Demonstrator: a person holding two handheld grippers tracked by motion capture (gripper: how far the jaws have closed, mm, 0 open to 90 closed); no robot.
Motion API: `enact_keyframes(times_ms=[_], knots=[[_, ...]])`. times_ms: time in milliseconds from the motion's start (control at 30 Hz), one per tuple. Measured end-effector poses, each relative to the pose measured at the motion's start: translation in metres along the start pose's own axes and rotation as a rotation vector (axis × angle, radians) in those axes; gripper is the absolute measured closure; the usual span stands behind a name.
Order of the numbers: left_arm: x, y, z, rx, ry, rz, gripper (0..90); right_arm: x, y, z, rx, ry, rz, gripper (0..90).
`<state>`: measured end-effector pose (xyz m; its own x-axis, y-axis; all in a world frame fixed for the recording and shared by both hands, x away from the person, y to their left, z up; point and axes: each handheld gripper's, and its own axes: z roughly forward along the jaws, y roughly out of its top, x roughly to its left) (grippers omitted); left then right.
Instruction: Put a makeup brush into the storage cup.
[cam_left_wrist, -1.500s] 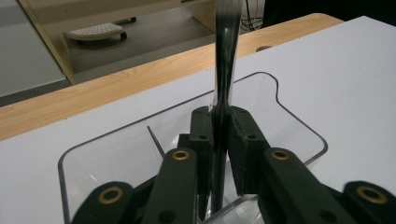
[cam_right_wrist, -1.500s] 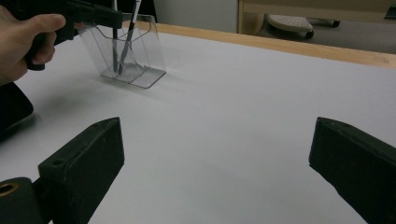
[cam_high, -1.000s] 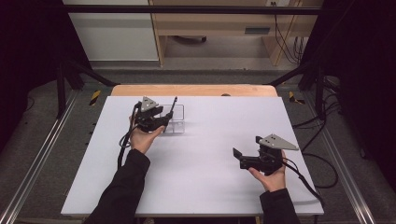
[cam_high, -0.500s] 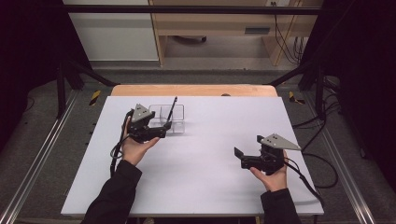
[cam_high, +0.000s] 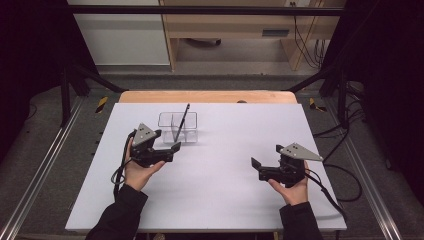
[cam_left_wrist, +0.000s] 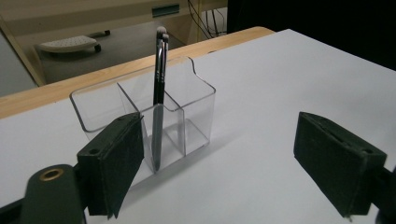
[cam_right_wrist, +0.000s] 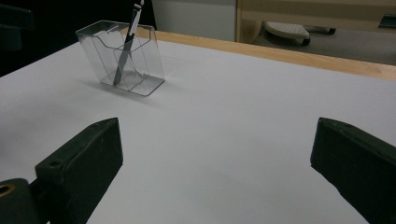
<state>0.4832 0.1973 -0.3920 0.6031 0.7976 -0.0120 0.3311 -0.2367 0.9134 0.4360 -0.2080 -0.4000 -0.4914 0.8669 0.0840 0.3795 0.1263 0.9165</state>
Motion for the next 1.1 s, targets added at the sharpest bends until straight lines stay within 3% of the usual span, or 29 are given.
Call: enact_keyframes(times_ms=[833,1100], knots=[[0.008,-0.048,-0.044,0.001,0.020,-0.039,10.1,-0.001,-0.005,0.000,0.022,0.007,-0.006,2.8],[0.017,-0.056,-0.045,0.019,0.054,-0.061,9.9,0.000,-0.006,-0.002,0.025,0.022,-0.010,3.1]])
